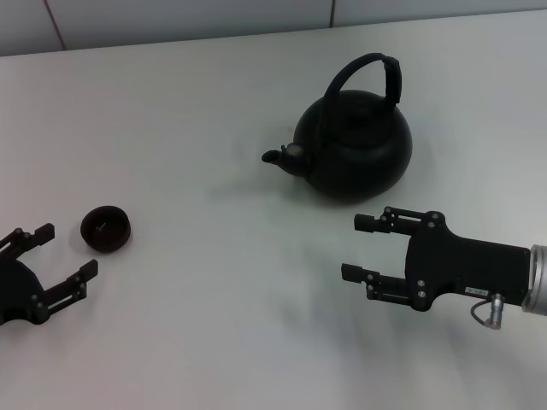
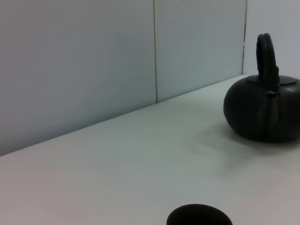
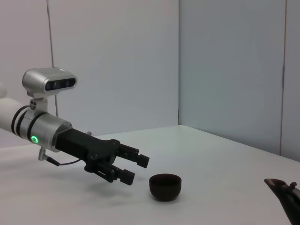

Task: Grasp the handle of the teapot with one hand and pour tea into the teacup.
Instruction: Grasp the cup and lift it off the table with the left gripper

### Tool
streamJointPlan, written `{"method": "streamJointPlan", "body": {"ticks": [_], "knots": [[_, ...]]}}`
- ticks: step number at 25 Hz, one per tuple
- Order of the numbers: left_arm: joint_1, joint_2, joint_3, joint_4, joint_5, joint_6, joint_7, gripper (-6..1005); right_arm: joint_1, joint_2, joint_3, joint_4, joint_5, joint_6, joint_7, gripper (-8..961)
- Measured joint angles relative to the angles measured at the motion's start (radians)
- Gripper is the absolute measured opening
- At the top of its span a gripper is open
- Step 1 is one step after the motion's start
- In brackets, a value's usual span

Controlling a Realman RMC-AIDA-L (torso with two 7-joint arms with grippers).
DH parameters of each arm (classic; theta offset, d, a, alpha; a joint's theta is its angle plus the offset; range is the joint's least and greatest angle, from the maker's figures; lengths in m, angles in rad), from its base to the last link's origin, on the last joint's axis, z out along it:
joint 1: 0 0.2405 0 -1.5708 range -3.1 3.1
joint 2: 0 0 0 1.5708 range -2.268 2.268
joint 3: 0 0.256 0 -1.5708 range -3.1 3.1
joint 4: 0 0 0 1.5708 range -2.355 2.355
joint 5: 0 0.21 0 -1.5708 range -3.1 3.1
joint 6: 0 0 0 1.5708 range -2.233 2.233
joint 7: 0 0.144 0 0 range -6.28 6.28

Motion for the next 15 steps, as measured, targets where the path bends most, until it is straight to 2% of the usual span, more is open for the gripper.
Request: {"method": "streamJointPlan", "body": {"ticks": [15], "knots": [[-0.086, -0.01, 0.016, -0.064, 0.0, -0.116, 0.012, 824, 0.002, 0.0, 0.011, 0.0, 0.001, -0.005, 0.003, 663]]}}
